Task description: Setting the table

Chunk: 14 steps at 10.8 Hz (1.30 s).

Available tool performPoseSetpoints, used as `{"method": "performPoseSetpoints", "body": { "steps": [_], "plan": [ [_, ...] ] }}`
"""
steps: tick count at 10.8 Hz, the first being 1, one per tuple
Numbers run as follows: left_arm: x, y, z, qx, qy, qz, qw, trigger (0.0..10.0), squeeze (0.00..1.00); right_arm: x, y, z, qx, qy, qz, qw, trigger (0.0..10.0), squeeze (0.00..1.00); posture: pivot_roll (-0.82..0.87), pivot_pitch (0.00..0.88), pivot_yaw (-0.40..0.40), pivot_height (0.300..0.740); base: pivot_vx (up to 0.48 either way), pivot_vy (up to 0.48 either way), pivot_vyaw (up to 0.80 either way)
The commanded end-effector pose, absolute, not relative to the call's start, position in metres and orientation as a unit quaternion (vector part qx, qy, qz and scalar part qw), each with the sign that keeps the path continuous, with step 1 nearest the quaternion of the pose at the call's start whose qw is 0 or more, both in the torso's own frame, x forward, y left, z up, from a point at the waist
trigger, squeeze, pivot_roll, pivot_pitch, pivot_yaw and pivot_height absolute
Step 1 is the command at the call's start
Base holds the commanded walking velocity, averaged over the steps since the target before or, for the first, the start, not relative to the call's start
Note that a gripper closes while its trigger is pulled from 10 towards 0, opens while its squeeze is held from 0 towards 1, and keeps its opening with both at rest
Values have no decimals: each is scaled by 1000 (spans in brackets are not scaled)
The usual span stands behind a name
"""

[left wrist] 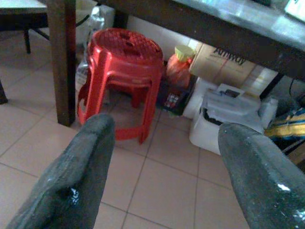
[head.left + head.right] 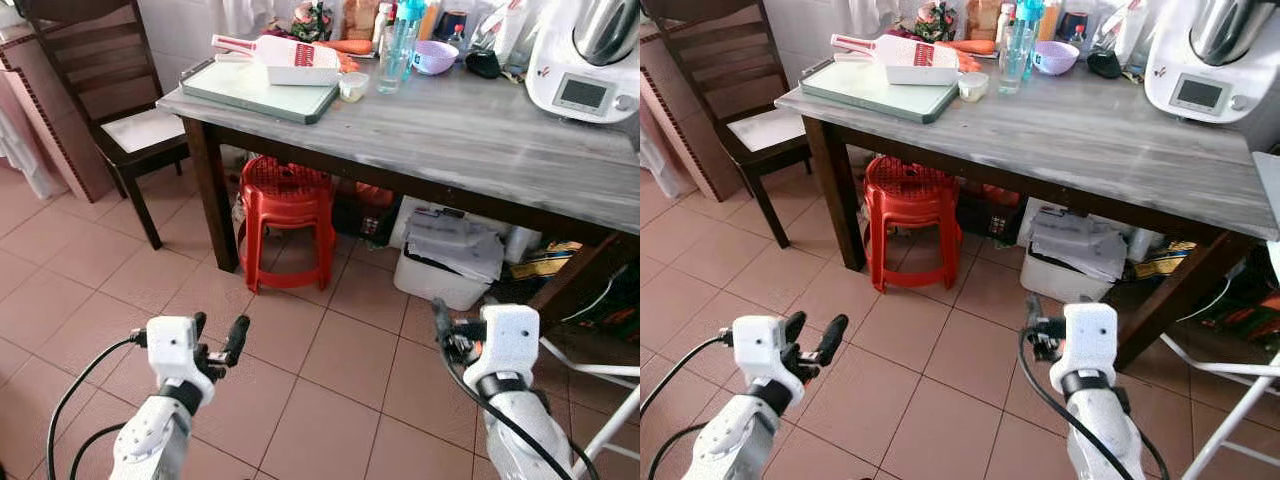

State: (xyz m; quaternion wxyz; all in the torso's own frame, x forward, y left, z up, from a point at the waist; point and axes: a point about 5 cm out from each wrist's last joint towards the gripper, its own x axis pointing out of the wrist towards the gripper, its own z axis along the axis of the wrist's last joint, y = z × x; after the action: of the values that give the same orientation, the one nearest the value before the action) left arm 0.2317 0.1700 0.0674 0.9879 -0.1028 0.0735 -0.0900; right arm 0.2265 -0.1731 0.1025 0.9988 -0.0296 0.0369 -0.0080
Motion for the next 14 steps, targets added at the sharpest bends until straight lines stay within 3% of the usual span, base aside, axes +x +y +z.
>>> {"method": "performPoseSetpoints", "body": {
  "steps": [1, 2, 6, 10, 13, 14],
  "plan": [
    [234, 171, 75, -100, 62, -84, 989, 10000, 475, 224, -176, 109, -18, 30, -19, 999, 10000, 1000, 57, 44, -63, 740, 0, 0, 0],
    [235, 170, 78, -104, 57, -89, 989, 10000, 1000, 223, -174, 109, -27, 29, -14, 999, 10000, 1000, 63, 44, -63, 740, 0, 0, 0],
    [243, 163, 84, -88, 58, -107, 989, 10000, 1000, 225, -172, 110, -18, 43, -23, 999, 10000, 1000, 38, 61, -28, 740, 0, 0, 0],
    [253, 186, 110, -16, -15, -44, 999, 10000, 1000, 221, -178, 112, -13, 33, -46, 998, 10000, 1000, 32, 54, -10, 740, 0, 0, 0],
    [254, 176, 108, -3, -20, -72, 997, 10000, 1000, 222, -170, 113, -8, 27, -33, 999, 10000, 1000, 27, 45, -5, 740, 0, 0, 0],
    [251, 167, 96, -24, 23, -106, 994, 10000, 1000, 223, -169, 114, -14, 28, -31, 999, 10000, 992, 26, 42, -6, 740, 0, 0, 0]
  ]
}}
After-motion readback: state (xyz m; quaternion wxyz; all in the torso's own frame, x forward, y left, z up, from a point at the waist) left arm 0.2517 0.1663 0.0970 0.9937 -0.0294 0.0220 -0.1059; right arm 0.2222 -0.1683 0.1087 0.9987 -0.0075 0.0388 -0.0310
